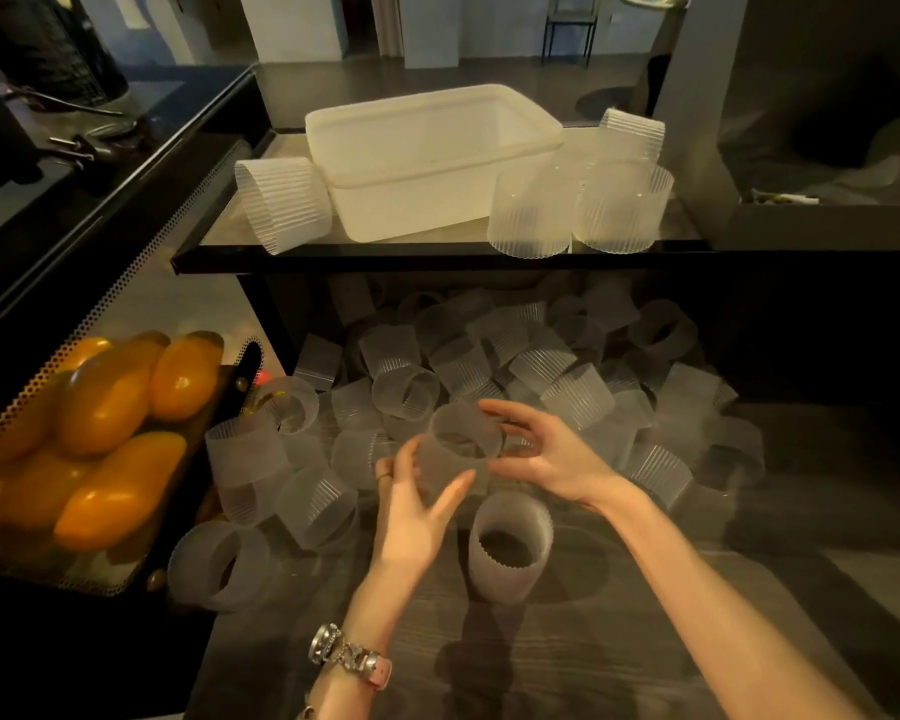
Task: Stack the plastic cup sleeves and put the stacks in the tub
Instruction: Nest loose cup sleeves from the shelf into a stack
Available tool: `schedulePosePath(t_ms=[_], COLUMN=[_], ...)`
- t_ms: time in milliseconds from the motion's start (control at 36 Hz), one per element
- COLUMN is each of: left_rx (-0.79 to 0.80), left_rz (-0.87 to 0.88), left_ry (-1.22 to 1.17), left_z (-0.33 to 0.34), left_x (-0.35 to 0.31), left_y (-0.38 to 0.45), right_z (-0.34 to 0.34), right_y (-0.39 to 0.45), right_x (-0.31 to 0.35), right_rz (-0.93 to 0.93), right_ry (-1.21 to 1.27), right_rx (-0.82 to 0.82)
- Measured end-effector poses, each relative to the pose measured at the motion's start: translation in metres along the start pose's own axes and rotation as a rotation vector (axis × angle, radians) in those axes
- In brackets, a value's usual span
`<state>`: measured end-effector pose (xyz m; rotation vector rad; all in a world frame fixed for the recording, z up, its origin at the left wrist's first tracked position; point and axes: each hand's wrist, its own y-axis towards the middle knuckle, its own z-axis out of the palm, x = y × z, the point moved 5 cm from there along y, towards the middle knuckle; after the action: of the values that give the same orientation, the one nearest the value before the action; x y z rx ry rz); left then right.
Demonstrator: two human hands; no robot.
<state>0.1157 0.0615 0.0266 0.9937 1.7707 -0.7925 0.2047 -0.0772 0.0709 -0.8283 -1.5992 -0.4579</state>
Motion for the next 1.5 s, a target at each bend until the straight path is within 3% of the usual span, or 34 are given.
schedulePosePath(t_ms=[167, 417, 1028, 1500], left_rx=[0.121, 0.301, 0.260, 0.292], left_rz=[0.140, 0.192, 0.081, 0.085], left_ry=[-0.090, -0.031, -0.232, -0.165], left_z=[0.002, 0.013, 0.041, 0.044], left_x=[-0.038, -0.039, 0.000, 0.016], left_y=[-0.017, -0.051, -0.048, -0.037], right_z=[-0.014, -0.015, 0.000, -0.004], right_y=[-0.033, -0.069, -0.069, -0.059], right_x=[0.018, 0.006, -0.043, -0.052], right_rz=[-0.042, -0.034, -0.010, 0.007], right_ry=[0.083, 0.055, 0.027, 0.008], right_rx=[-0.120, -0.129, -0.186, -0.196])
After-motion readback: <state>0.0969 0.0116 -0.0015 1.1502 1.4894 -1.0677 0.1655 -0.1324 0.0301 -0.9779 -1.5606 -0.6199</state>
